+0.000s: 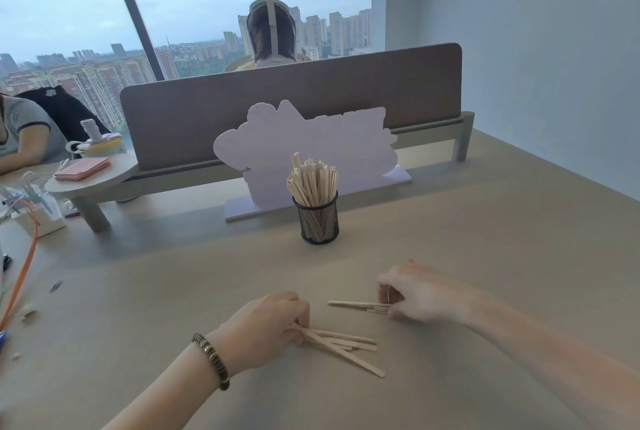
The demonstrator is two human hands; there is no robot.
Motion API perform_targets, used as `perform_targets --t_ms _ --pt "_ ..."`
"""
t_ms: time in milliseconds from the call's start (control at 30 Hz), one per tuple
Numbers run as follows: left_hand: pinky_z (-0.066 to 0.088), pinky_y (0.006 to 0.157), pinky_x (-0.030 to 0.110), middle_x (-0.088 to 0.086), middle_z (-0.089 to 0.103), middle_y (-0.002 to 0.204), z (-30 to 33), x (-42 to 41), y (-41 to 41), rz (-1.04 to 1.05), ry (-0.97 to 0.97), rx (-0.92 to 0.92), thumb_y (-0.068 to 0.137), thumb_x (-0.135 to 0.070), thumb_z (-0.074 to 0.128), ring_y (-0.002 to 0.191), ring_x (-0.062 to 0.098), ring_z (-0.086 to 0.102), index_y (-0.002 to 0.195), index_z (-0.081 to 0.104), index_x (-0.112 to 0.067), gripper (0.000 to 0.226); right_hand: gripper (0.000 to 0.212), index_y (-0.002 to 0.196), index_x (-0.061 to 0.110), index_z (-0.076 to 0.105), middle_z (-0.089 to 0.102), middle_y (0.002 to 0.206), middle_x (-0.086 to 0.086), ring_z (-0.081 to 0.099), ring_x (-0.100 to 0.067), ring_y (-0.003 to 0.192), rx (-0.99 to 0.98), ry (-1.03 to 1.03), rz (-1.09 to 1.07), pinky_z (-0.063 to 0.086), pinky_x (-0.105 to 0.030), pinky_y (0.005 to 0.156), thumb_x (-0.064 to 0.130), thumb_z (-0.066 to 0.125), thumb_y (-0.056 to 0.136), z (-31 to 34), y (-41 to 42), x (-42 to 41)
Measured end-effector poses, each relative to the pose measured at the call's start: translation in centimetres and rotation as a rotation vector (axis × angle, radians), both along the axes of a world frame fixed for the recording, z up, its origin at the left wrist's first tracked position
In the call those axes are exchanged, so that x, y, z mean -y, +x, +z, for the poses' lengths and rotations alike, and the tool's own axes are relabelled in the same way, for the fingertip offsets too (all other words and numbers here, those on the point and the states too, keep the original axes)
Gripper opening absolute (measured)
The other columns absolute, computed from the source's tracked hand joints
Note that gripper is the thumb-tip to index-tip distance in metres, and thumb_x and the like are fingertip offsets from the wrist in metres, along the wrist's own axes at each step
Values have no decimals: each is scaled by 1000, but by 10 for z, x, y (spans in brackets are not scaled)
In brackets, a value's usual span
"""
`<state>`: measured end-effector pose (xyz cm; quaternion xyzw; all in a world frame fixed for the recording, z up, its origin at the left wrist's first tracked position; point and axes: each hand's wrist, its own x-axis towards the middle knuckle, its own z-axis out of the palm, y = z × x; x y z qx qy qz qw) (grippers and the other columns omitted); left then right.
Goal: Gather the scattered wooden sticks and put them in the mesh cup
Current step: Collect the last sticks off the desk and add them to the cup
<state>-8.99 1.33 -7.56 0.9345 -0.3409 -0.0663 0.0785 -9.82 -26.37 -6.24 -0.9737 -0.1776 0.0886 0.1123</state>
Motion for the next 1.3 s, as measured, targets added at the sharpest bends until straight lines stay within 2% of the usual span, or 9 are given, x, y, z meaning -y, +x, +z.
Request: perform_targets --t_ms 200,367,500,700,967,1067,1133,1233,1300 --pt "41 85 31 0 60 117 3 6 -5 -5 86 59 94 -25 53 109 22 55 115 56 -20 22 14 91 22 71 60 76 14 56 -10 79 -49 34 -44 38 -19 58 23 70 77 3 -1 1" --pt "42 86 34 2 54 115 1 6 -6 -18 118 56 93 -17 52 109 23 53 110 54 -18 17 11 87 28 61 59 88 10 51 -13 87 -37 33 -45 40 -26 71 27 69 79 -4 -1 4" --pt "44 80 39 4 53 110 0 8 -13 -75 211 184 92 -9 46 104 27 53 109 50 -17 19 12 104 29 54 59 107 4 47 -17 99 -55 -31 37 40 -32 86 27 58 92 -4 -5 5" --pt "41 40 26 -6 55 63 -3 12 -22 -213 293 407 50 -9 80 50 17 54 73 54 -23 38 23 117 17 51 58 120 -9 54 -30 114 54 -197 83 41 -37 92 16 41 97 -21 -11 -5" --pt "20 36 26 1 53 69 -10 22 -27 -97 307 461 57 -7 62 41 16 49 74 60 -17 20 23 112 15 52 54 114 -9 55 -30 107 143 -135 8 46 -41 86 8 38 95 -24 -11 -2" --pt "30 40 33 5 54 88 -7 28 -31 -14 256 402 72 -6 62 55 23 59 93 60 -13 22 26 114 14 51 49 110 -9 54 -30 105 141 -92 -54 46 -41 85 6 33 96 -24 -12 -2" --pt "34 56 40 8 48 108 -8 30 -31 92 252 312 93 -8 40 79 34 61 111 47 -13 21 26 116 15 50 47 109 -8 56 -32 103 109 -29 -119 44 -41 84 9 31 98 -23 -10 0" --pt "43 67 44 7 54 105 -13 29 -29 206 85 239 100 -24 29 87 39 59 96 38 -20 10 24 114 17 50 48 111 -8 57 -34 104 60 83 -191 43 -42 84 11 33 99 -24 0 3" --pt "44 72 42 9 61 100 -14 25 -24 270 -14 146 102 -36 28 90 38 60 88 33 -21 21 26 117 17 53 53 116 -9 55 -32 109 15 153 -223 41 -37 87 10 34 100 -22 6 5"
